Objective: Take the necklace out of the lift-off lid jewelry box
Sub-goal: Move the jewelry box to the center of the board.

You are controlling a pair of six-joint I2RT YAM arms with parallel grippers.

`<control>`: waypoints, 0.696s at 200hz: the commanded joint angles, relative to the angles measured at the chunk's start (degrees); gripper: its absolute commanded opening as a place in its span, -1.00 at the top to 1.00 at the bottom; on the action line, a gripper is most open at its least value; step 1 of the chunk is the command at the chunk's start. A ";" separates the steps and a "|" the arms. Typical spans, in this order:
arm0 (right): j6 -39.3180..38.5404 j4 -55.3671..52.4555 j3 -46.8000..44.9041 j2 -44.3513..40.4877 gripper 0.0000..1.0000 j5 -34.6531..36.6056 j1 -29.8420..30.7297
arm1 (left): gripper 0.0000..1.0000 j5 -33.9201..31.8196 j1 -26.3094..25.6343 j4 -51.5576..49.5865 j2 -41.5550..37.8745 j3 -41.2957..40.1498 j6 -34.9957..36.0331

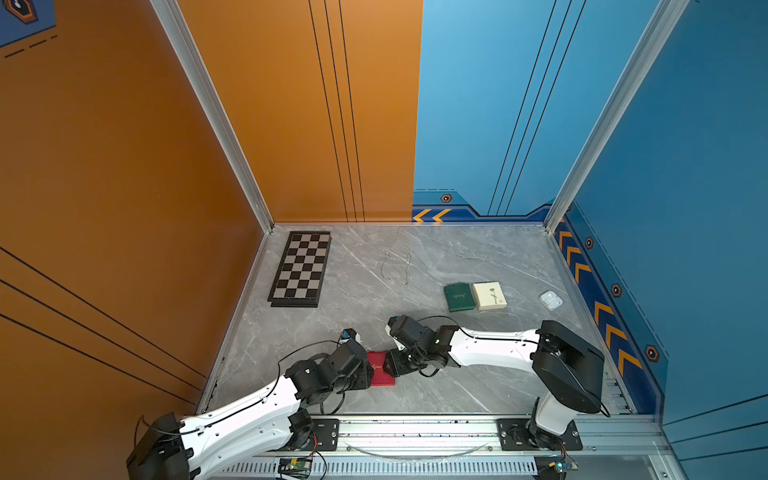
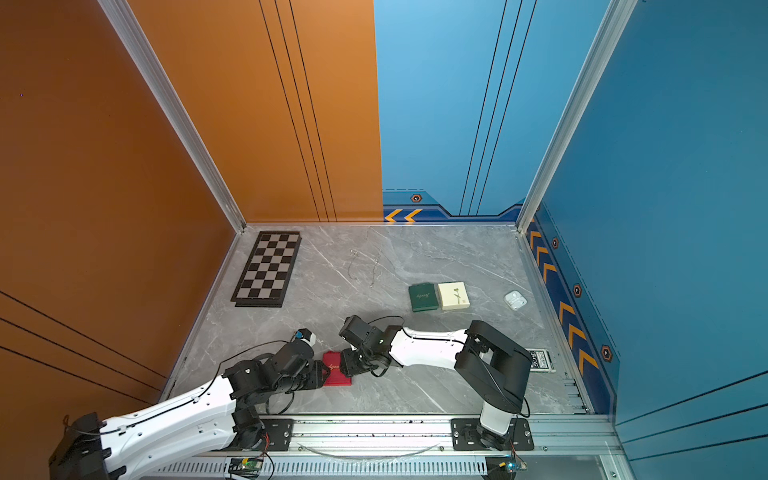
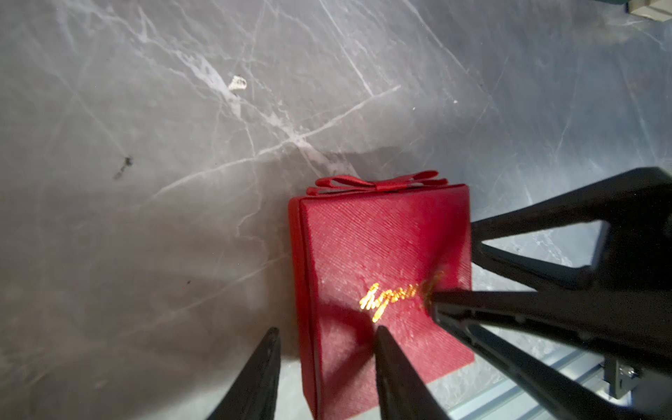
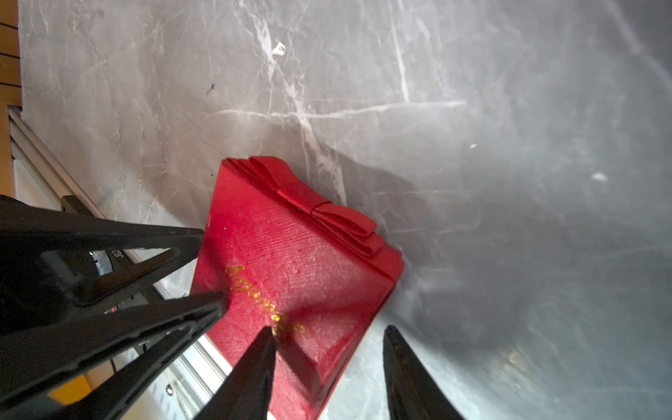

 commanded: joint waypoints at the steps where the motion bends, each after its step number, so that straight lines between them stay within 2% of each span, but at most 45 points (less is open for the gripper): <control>1: 0.69 0.63 -0.81 0.45 0.17 -0.43 -0.10 | 0.15 0.81 -0.62 3.54 0.72 -1.87 -1.01; 46: -1.41 0.99 -0.66 1.42 0.40 -2.16 -3.20 | 0.15 0.67 0.33 8.33 2.18 -1.58 0.15; 94: -5.04 0.76 1.35 4.03 0.43 -5.63 -8.29 | 0.15 1.17 1.79 15.80 10.17 0.99 2.86; 139: -10.72 -3.21 7.05 8.51 0.42 -7.16 -13.77 | 0.16 3.79 6.83 23.17 18.75 4.60 7.44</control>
